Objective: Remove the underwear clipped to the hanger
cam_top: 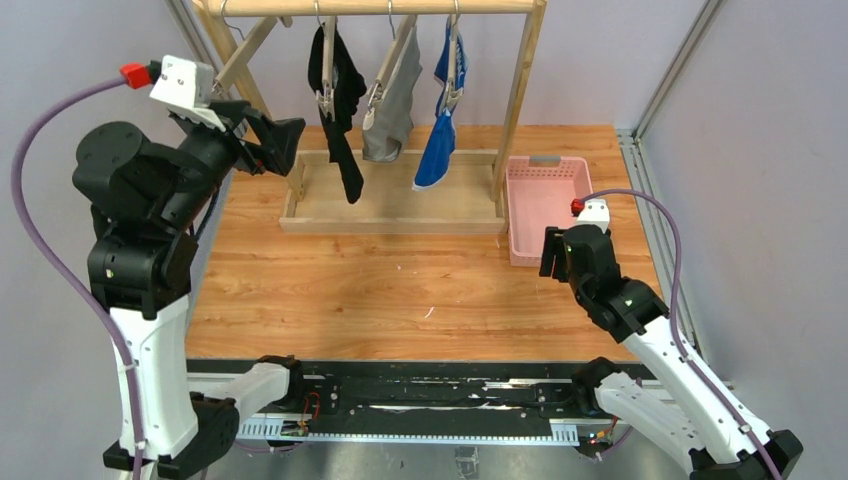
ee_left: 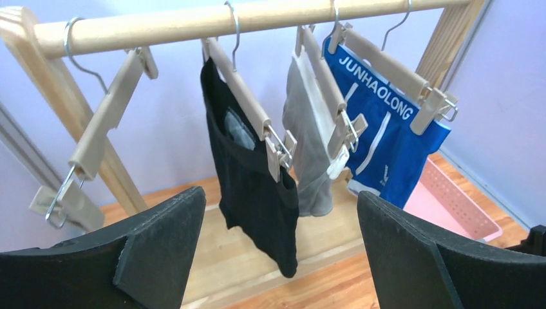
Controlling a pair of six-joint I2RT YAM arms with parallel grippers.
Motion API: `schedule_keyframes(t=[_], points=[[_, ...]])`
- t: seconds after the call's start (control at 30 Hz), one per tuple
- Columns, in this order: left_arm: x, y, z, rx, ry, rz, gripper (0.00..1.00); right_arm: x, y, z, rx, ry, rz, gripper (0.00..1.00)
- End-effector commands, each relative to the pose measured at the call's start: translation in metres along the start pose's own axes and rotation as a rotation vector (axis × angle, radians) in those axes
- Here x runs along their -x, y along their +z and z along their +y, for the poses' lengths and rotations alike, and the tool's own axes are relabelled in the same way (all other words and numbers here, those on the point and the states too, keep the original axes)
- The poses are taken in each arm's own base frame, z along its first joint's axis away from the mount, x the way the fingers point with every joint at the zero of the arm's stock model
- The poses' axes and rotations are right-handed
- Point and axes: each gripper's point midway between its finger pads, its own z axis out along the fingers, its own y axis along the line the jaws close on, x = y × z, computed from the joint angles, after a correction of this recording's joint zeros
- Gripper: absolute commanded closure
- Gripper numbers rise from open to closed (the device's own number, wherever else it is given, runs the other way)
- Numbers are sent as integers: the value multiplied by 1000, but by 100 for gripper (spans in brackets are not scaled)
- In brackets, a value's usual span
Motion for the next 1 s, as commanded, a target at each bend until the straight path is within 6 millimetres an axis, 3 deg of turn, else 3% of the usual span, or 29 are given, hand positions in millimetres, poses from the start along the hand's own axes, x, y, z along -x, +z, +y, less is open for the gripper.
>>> schedule_keyframes(t=[0.0,0.3,0.43,0.57,0.73,0.97], points=[[-14,21,-10,-75,-46,113,2,4,-4,10,63,-14,-21,35],[24,74,-25,-219,-85,44,2,18,-14,10,78,-18,-54,35],[29,98,-26,-250,-120,31,2,24,-15,12,88,-12,-60,36],[26,114,-20,-244,-158,30,2,27,-16,16,104,-5,-61,38],[4,135,-5,-190,-191,79,2,28,-18,15,106,-4,-60,38],[-12,148,14,-102,-168,107,2,26,-19,13,98,-5,-61,38]])
